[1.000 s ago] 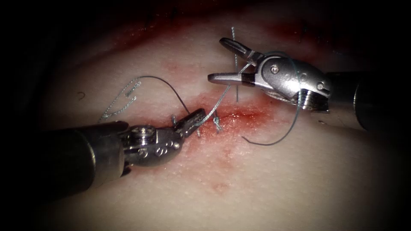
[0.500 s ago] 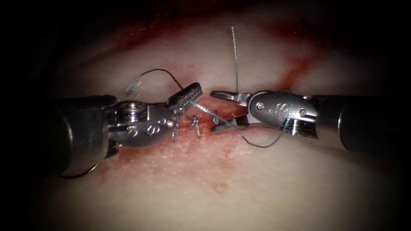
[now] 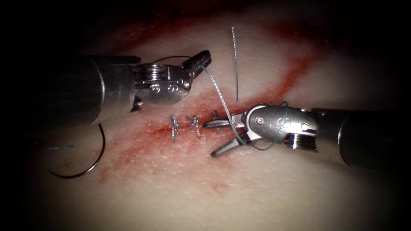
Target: Wound Closure
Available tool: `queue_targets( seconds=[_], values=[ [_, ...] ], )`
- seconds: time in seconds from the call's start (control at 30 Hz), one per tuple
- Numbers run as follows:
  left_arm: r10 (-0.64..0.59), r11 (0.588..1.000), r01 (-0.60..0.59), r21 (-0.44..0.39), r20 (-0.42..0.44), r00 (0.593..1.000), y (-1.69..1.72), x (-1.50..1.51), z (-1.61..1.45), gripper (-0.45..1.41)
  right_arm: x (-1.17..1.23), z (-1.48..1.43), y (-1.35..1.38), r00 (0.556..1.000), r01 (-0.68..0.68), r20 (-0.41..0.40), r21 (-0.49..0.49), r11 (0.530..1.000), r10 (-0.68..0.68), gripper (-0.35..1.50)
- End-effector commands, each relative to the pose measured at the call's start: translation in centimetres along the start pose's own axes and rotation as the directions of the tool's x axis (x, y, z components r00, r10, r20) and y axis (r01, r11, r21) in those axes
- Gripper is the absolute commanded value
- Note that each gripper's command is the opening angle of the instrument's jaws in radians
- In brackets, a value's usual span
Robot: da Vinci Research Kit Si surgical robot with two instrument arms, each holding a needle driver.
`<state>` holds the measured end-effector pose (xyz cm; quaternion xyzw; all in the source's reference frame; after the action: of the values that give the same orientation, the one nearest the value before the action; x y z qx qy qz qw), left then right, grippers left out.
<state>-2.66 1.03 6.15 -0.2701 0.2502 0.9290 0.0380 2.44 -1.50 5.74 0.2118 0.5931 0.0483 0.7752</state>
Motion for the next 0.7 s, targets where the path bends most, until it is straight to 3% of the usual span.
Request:
queue_targets(
  seconds=[0.03, 0.27, 0.37, 0.47, 0.6, 0.7],
  values=[
    [0.003, 1.000, -0.003, -0.003, 0.001, 1.000, 0.05, 0.00, 0.13, -0.45, -0.06, 0.08, 0.01, 1.000, -0.004, -0.028, 0.015, 1.000, 0.005, 0.44],
    [0.034, 0.999, -0.033, -0.031, 0.011, 0.999, 0.28, -0.17, 0.54, -0.45, -0.06, 0.00, 0.05, 0.989, -0.021, -0.147, 0.016, 1.000, 0.024, 0.42],
    [0.033, 0.998, -0.032, -0.047, 0.014, 0.999, 0.50, -0.28, 0.68, -0.45, -0.03, -0.06, 0.12, 0.961, -0.054, -0.272, -0.012, 0.998, 0.049, 0.42],
    [0.030, 0.998, -0.029, -0.054, 0.020, 0.999, 0.62, -0.34, 0.73, -0.45, -0.01, -0.10, 0.16, 0.951, -0.063, -0.305, -0.038, 0.997, 0.049, 0.39],
    [0.016, 0.997, -0.015, -0.071, 0.015, 1.000, 0.88, -0.43, 0.75, -0.45, 0.00, -0.21, 0.28, 0.904, -0.116, -0.425, -0.129, 0.985, 0.051, 0.36],
    [0.015, 0.997, -0.014, -0.075, 0.009, 1.000, 0.96, -0.42, 0.73, -0.45, -0.01, -0.25, 0.33, 0.898, -0.133, -0.438, -0.162, 0.978, 0.050, 0.36]
  ],
)
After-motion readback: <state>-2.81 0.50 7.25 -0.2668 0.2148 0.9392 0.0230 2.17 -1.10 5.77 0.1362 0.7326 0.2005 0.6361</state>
